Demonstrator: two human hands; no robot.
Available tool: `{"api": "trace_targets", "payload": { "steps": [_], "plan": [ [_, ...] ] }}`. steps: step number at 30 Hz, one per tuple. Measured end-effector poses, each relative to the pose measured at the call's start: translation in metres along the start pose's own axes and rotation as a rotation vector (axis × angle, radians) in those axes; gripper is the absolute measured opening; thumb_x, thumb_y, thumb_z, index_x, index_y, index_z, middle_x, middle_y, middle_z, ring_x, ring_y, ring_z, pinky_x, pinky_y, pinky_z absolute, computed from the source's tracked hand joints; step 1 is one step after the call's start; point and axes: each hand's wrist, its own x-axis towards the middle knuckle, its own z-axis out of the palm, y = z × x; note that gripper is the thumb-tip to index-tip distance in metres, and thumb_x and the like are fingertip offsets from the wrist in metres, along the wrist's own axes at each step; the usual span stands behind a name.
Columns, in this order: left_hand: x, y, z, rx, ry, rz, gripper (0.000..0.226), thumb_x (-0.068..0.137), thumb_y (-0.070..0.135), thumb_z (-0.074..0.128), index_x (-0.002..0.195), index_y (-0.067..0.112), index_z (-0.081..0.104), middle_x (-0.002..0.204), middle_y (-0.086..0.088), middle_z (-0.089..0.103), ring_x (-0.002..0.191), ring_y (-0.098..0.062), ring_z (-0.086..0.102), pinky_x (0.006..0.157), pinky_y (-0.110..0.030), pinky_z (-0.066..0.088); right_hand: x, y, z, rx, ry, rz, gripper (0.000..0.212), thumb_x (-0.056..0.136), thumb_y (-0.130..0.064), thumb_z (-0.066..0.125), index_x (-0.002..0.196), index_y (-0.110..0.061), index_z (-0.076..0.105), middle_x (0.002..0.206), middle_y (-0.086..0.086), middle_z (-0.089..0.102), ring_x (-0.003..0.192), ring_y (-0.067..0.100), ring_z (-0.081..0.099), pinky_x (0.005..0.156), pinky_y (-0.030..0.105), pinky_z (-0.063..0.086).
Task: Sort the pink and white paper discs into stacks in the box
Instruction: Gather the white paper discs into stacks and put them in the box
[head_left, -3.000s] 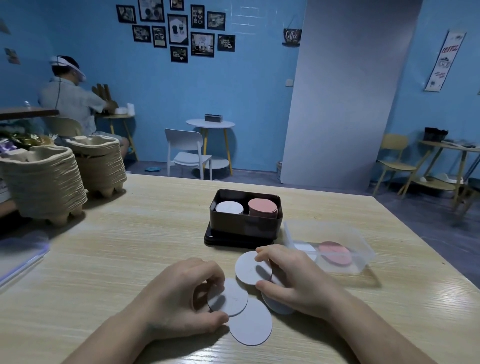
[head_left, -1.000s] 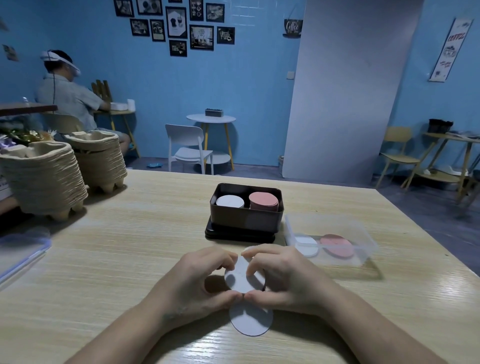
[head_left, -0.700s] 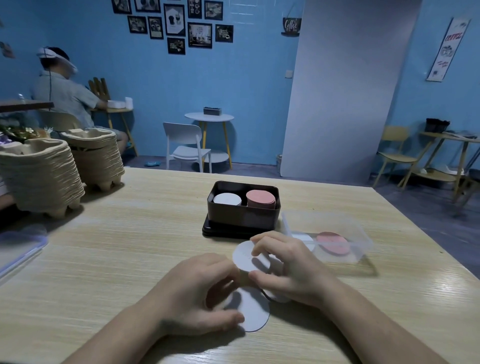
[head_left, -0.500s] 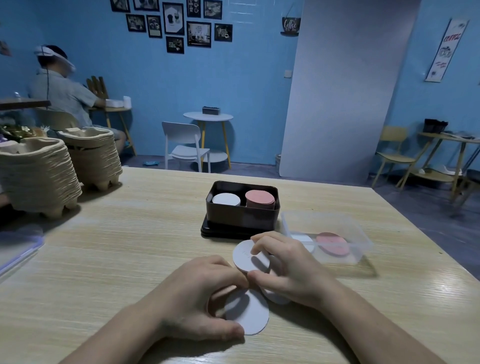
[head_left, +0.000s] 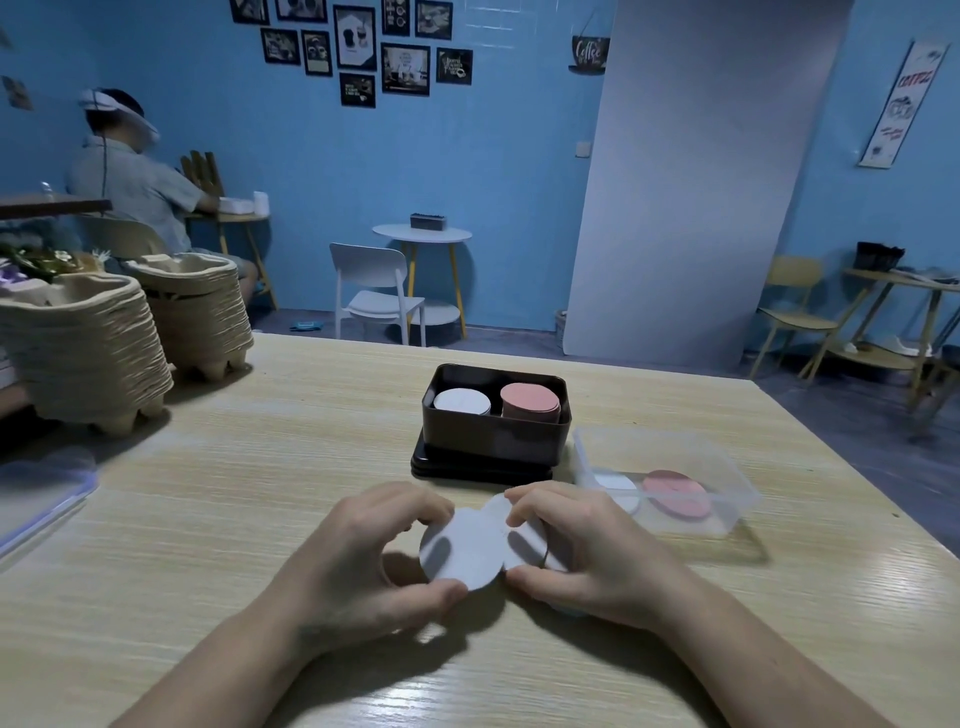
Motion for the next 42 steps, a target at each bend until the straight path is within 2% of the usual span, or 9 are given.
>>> {"api": "trace_targets", "payload": {
  "steps": [9, 15, 18, 22, 25, 28, 31, 36, 42],
  "plan": [
    [0.003, 0.002, 0.013, 0.172, 0.019, 0.025, 0.039, 0.081, 0.057, 0.077, 0.103, 0.031, 0.056, 0.114, 0.01, 0.071, 0.105, -0.011, 0.066, 0.083, -0.034, 0.059, 0.0, -0.009, 0.004, 0.086, -0.017, -0.075, 0.051, 0.085, -0.056, 0.078, 0.125, -0.033, 0.058, 0.141, -0.008, 0.063, 0.127, 0.01, 0.062, 0.096, 0.037, 0.056],
    [0.007, 0.006, 0.02, 0.205, 0.067, 0.096, 0.038, 0.08, 0.051, 0.077, 0.102, 0.029, 0.055, 0.114, 0.006, 0.072, 0.1, -0.012, 0.068, 0.079, -0.029, 0.059, 0.003, -0.01, 0.006, 0.063, -0.026, -0.094, 0.05, 0.087, -0.058, 0.073, 0.127, -0.031, 0.058, 0.12, -0.008, 0.067, 0.1, 0.012, 0.063, 0.083, 0.036, 0.054],
    [0.008, 0.006, 0.022, 0.208, 0.079, 0.111, 0.038, 0.08, 0.05, 0.077, 0.102, 0.028, 0.055, 0.111, 0.005, 0.072, 0.098, -0.013, 0.068, 0.077, -0.029, 0.058, 0.003, -0.008, 0.007, 0.077, -0.019, -0.101, 0.046, 0.089, -0.056, 0.072, 0.124, -0.029, 0.06, 0.117, -0.008, 0.066, 0.098, 0.012, 0.062, 0.083, 0.037, 0.053],
    [0.006, 0.005, 0.021, 0.163, 0.076, 0.091, 0.037, 0.084, 0.056, 0.073, 0.104, 0.031, 0.054, 0.116, 0.006, 0.072, 0.106, -0.009, 0.067, 0.086, -0.023, 0.054, 0.005, -0.006, 0.009, 0.141, 0.006, -0.124, 0.033, 0.091, -0.05, 0.076, 0.11, -0.027, 0.062, 0.119, -0.006, 0.067, 0.107, 0.016, 0.065, 0.085, 0.041, 0.056],
    [0.004, 0.002, 0.018, 0.08, 0.061, 0.028, 0.041, 0.084, 0.063, 0.073, 0.109, 0.034, 0.057, 0.127, 0.01, 0.069, 0.119, -0.004, 0.064, 0.094, -0.024, 0.054, 0.004, -0.004, 0.008, 0.186, 0.061, -0.133, 0.03, 0.09, -0.043, 0.08, 0.104, -0.022, 0.064, 0.128, -0.005, 0.067, 0.12, 0.005, 0.061, 0.094, 0.03, 0.053],
    [0.004, 0.0, 0.018, 0.051, 0.064, 0.03, 0.037, 0.084, 0.055, 0.077, 0.105, 0.03, 0.059, 0.127, 0.011, 0.07, 0.121, -0.004, 0.064, 0.092, -0.03, 0.056, 0.002, -0.004, 0.007, 0.2, 0.109, -0.133, 0.03, 0.089, -0.043, 0.081, 0.102, -0.022, 0.065, 0.133, -0.002, 0.067, 0.129, 0.002, 0.058, 0.096, 0.027, 0.05],
    [0.005, 0.0, 0.018, 0.016, 0.075, 0.064, 0.029, 0.085, 0.046, 0.079, 0.098, 0.027, 0.062, 0.123, 0.011, 0.072, 0.124, 0.0, 0.063, 0.092, -0.027, 0.055, 0.001, -0.006, 0.007, 0.205, 0.117, -0.143, 0.029, 0.088, -0.044, 0.081, 0.104, -0.025, 0.066, 0.142, 0.001, 0.065, 0.141, 0.003, 0.051, 0.104, 0.03, 0.051],
    [0.007, -0.001, 0.018, -0.062, 0.055, 0.07, 0.023, 0.083, 0.039, 0.083, 0.096, 0.026, 0.071, 0.13, 0.014, 0.068, 0.123, -0.001, 0.063, 0.096, -0.022, 0.054, 0.001, -0.008, 0.009, 0.095, 0.126, -0.19, 0.032, 0.088, -0.051, 0.076, 0.106, -0.025, 0.069, 0.15, 0.004, 0.058, 0.142, 0.004, 0.05, 0.109, 0.026, 0.049],
    [0.009, -0.003, 0.02, -0.052, -0.011, 0.047, 0.024, 0.081, 0.038, 0.086, 0.099, 0.03, 0.071, 0.132, 0.02, 0.065, 0.121, 0.0, 0.063, 0.095, -0.026, 0.055, 0.004, -0.012, 0.007, -0.125, 0.064, -0.254, 0.033, 0.088, -0.05, 0.074, 0.103, -0.022, 0.066, 0.137, 0.001, 0.063, 0.122, 0.018, 0.061, 0.093, 0.033, 0.058]
  ]
}}
